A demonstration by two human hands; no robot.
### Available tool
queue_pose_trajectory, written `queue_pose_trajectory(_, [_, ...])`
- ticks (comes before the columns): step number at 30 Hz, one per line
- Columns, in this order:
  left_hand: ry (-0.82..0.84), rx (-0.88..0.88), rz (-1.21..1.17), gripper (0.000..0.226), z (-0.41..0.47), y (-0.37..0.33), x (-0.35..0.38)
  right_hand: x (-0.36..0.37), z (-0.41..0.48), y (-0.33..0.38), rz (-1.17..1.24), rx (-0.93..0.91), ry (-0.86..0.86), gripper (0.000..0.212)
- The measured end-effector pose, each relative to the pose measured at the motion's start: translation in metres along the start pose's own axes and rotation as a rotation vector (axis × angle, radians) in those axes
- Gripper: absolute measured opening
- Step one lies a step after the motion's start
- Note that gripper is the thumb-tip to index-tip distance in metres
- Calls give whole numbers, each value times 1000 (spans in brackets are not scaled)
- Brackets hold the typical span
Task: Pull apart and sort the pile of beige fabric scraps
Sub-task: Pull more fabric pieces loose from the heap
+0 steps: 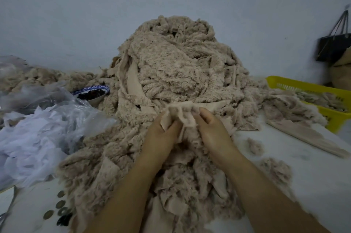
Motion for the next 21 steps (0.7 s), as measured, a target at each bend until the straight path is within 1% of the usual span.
queue_pose_trajectory(2, [-65,-119,-142,27,3,8,-6,-2,-1,4,-153,-53,-15,22])
queue_pose_trajectory(3, [-120,-182,-265,29,5,13,-12,-3,-2,6,-159,-68,-18,20])
queue_pose_trajectory(5, [-214,-257,-657,28,11,21,-26,-1,-3,6,-65,-42,31,17])
queue_pose_trajectory(6, [-265,-266,-891,27,14,23,-33,0,-3,6,1,-17,73,18])
queue_pose_trajectory(7, [-331,-268,-1075,27,17,25,-42,0,-4,5,55,5,125,21])
queue_pose_trajectory(8, [-374,-271,-1192,27,18,27,-48,2,-5,5,83,19,186,27])
queue_pose_trajectory(9, [-391,-278,-1240,25,17,30,-51,5,-7,6,68,29,242,37])
queue_pose_trajectory(11, [-352,-308,-1161,25,15,28,-48,9,-10,6,-105,32,286,62])
queue_pose_trajectory(12, [-300,-306,-1084,29,14,24,-43,10,-11,6,-195,3,281,67])
queue_pose_trajectory(14, [-146,-268,-850,34,12,15,-29,12,-11,9,-271,-65,226,60])
queue_pose_trajectory(16, [-19,-207,-564,21,7,4,-16,16,-11,7,-184,-72,204,53])
queue_pose_trajectory(18, [8,-64,-193,14,4,-6,-9,21,-11,-1,-66,-24,245,53])
queue_pose_trajectory(19, [36,46,4,16,3,-11,-5,22,-10,-4,-30,-5,247,49])
queue_pose_trajectory(20, [71,125,146,18,3,-14,0,22,-8,-6,-3,1,225,37])
queue_pose_trajectory(21, [103,142,203,16,3,-13,3,20,-6,-5,31,-1,189,21])
Point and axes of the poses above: each hand's wrist, its own z-axis towards the middle knuckle, its own x-axis out of the palm, y = z × x, the point moved 6 cm from there along z, towards the middle knuckle, and after that the axes turned 2 degrees about y, right-handed, at the moved point
